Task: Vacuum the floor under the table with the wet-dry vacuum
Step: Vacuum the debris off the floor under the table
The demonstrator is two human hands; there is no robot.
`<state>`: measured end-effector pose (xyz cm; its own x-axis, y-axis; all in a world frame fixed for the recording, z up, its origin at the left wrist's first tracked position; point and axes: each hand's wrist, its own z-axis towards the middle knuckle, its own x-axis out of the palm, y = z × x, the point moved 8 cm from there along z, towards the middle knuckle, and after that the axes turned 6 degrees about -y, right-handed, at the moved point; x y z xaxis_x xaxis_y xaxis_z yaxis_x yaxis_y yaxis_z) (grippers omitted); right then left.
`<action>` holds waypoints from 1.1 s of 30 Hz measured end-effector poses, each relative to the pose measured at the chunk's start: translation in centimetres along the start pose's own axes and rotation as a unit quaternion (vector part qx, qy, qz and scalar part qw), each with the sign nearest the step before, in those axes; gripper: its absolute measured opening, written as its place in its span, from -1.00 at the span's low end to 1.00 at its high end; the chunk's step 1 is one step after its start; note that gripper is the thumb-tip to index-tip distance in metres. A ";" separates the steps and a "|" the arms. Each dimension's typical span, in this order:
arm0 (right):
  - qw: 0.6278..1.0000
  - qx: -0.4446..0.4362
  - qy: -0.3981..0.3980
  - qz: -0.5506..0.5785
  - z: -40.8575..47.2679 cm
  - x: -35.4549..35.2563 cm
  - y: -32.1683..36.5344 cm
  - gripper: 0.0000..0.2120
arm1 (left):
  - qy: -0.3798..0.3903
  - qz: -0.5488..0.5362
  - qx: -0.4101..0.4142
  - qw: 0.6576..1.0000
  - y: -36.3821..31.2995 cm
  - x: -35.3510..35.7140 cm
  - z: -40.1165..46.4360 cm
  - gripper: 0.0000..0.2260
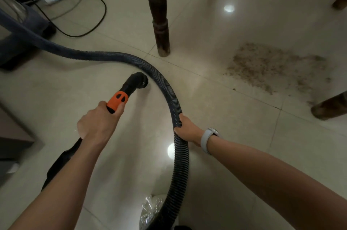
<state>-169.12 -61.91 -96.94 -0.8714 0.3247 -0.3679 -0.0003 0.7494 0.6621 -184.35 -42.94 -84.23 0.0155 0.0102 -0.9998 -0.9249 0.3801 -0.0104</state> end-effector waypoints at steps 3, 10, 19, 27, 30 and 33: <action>1.000 0.005 0.009 -0.008 -0.2 0.7 -0.3 -0.64 | 0.036 0.033 -0.010 0.999 1.0 1.5 0.4 -0.51; 1.000 0.010 0.002 0.025 -0.3 -0.1 -1.2 -0.65 | 0.046 -0.001 0.049 0.998 -2.5 3.8 0.1 -0.56; 0.998 -0.019 -0.047 0.025 -0.3 -1.8 -0.5 -0.57 | -0.004 -0.058 -0.017 0.998 1.3 2.5 -0.5 -0.55; 0.997 -0.018 0.075 0.030 -1.6 3.6 2.0 -0.33 | -0.026 -0.067 0.053 0.996 -3.0 0.3 2.0 -0.58; 0.990 0.015 0.126 0.064 -1.9 5.1 1.8 -0.40 | 0.004 -0.008 0.107 0.994 -5.4 1.6 2.4 -0.58; 0.991 0.011 0.135 0.023 -2.2 5.4 1.5 -0.45 | 0.024 0.022 0.141 0.989 -7.2 2.7 3.2 -0.59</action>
<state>-174.87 -60.30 -96.55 -0.9695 0.1949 -0.1487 0.0501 0.7514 0.6580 -176.41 -42.75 -86.80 -0.0468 -0.0092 -0.9989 -0.7810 0.6238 0.0308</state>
